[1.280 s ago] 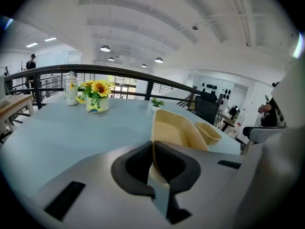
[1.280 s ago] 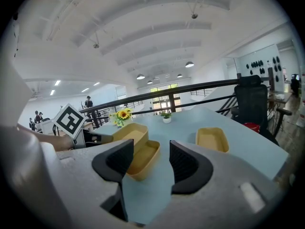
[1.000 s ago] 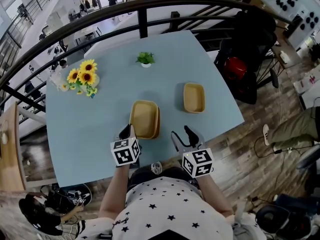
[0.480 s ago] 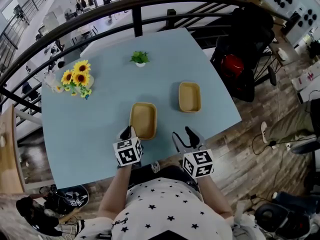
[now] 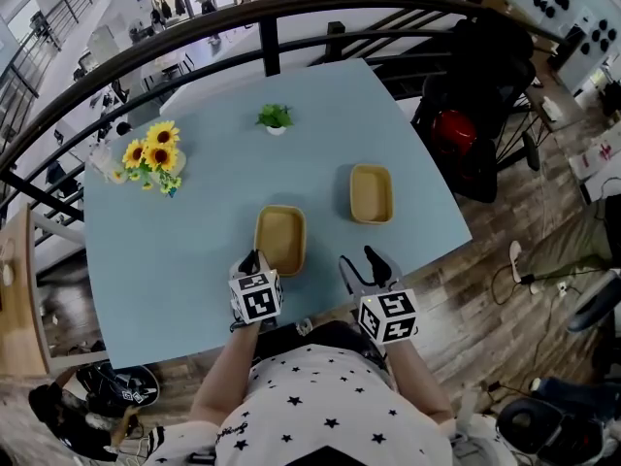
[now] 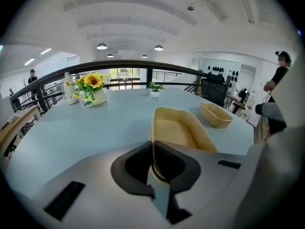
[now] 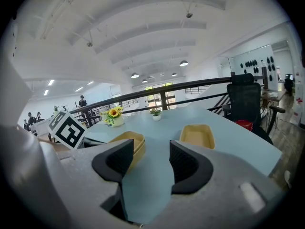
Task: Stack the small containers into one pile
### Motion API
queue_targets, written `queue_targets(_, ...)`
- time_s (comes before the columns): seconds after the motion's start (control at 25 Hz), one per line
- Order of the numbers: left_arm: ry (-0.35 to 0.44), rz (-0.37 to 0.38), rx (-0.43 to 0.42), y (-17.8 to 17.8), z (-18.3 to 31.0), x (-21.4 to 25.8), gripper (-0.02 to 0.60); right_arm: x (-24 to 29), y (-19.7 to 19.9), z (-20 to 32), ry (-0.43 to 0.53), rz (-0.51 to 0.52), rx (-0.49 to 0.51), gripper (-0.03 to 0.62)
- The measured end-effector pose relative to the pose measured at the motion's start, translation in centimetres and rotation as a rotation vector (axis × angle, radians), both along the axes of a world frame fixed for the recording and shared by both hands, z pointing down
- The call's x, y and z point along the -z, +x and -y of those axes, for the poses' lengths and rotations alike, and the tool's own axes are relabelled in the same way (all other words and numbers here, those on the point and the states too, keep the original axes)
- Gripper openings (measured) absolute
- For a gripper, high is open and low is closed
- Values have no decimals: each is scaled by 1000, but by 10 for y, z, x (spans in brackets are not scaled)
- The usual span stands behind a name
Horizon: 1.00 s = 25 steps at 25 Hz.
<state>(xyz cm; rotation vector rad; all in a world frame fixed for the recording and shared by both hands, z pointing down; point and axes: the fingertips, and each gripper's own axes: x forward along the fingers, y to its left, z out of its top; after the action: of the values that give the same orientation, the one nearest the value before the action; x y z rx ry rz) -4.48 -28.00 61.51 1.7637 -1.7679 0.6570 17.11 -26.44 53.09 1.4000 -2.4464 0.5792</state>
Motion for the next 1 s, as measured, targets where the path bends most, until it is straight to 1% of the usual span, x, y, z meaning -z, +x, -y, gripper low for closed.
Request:
queue_targets(0.12,-7,32,1,0,-1,-2,17,0,-2,5,1,-3,7,219)
queue_targets(0.4,-1,62,-14,1,0,-5,17,-3,-5,13,-2,-3,8,219)
queue_targets(0.52,2,52,-18,1,0,-5,17,-4,-4,15,-5,-7,4,219)
queue_targets(0.68,-1,18,-36,3,-1,-4,17,-4,0,20,-6,-13,-7,219)
queue_targets(0.72,-1,9,-42,4,-1,-3,26,-4,2,22,-5,-16,-10,219)
queue_targets(0.8,4,-8,-46,2,-1,-1,98,-4,5,27,0,-24,-17,219)
queue_targets(1.0,32,-63,-51,-6,-2,9,132,-8,18,48,11,-50,-41,219)
